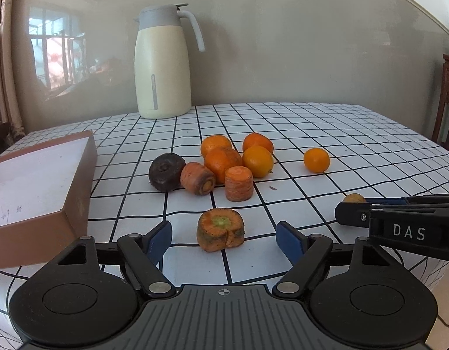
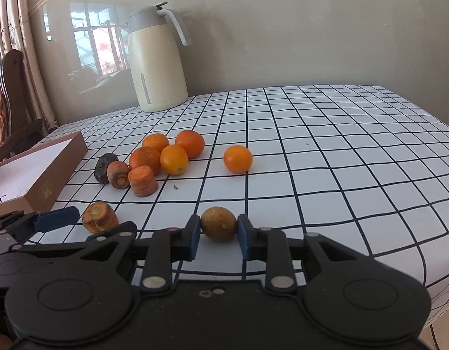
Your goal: Organize fruits
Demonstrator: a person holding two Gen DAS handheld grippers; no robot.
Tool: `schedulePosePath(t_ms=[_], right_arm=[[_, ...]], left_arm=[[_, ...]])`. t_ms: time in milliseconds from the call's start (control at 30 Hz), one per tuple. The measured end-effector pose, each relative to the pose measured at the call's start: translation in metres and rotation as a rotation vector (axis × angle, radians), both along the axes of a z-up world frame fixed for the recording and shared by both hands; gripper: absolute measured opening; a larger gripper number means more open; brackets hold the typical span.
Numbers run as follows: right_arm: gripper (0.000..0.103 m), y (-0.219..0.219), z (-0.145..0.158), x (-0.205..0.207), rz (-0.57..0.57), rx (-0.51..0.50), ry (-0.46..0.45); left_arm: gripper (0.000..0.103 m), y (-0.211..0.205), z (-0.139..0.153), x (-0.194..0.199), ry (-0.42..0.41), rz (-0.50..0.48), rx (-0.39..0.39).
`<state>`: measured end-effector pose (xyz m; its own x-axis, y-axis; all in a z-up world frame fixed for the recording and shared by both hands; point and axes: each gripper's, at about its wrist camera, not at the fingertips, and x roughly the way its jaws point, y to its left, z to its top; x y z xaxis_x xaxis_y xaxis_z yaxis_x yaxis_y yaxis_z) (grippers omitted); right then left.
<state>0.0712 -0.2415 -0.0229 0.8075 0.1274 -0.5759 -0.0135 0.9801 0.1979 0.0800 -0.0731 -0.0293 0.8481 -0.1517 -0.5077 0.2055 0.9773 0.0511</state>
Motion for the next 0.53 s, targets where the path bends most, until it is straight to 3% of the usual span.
schedulePosePath(t_ms=[100, 200, 533], right_arm=[[0.019, -0.001, 0.0, -0.0003, 0.001, 0.005, -0.001], [0.02, -0.0019, -0.0002, -0.0002, 0.001, 0.009, -0.001], [0.019, -0.0021, -0.0002, -0.0009, 0.0, 0.009, -0.001]], left_arm=[[0.076, -0.002, -0.0008, -0.0011, -0.001, 0.01, 0.006], [0.062, -0.0012, 0.0002, -0.0015, -0.006, 0.019, 0.005], [0.06, 0.0038, -0.0005, 0.0018, 0.001, 0.036, -0.019]])
